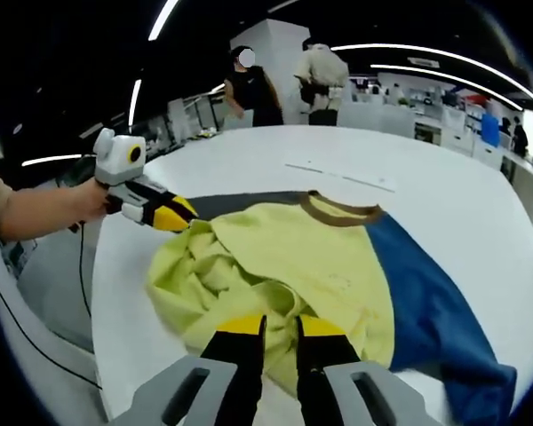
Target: Fold the garment on the visible template until the final outline fits inside the template.
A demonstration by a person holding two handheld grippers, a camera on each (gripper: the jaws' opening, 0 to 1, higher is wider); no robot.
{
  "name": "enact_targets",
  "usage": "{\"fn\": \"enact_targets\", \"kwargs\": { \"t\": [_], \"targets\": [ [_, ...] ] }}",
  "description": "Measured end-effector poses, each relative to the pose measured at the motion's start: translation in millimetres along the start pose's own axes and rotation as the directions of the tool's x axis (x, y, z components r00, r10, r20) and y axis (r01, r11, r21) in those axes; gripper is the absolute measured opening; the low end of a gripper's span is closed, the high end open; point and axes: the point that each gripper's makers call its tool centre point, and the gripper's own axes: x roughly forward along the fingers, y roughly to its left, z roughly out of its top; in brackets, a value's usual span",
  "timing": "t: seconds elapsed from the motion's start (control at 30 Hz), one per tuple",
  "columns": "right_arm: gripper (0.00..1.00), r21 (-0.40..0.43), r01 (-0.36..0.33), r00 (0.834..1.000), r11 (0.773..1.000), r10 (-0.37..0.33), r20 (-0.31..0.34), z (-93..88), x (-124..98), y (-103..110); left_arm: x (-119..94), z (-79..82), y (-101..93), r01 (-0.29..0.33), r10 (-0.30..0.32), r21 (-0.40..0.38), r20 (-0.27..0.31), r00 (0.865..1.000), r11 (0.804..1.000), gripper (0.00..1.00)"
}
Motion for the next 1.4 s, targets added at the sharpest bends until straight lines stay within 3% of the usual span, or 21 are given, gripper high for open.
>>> {"fn": "enact_targets", "kwargs": {
  "t": [0.73,1.4],
  "targets": [
    [0.00,-0.016,0.008,1.000,1.000,-0.008,-0.020,-5.3,6.7,-0.4,4.5,-4.9,1.4,-0.006,0.006,-0.004,-0.015,1.000,1.000,0.03],
    [0.00,0.003,0.021,1.000,1.000,-0.021,0.021,-5.9,-18.3,1.4,-18.9,-3.8,-5.3,-0.019,0.020,-0.017,0.049,0.999,1.000,0.01]
  ]
}}
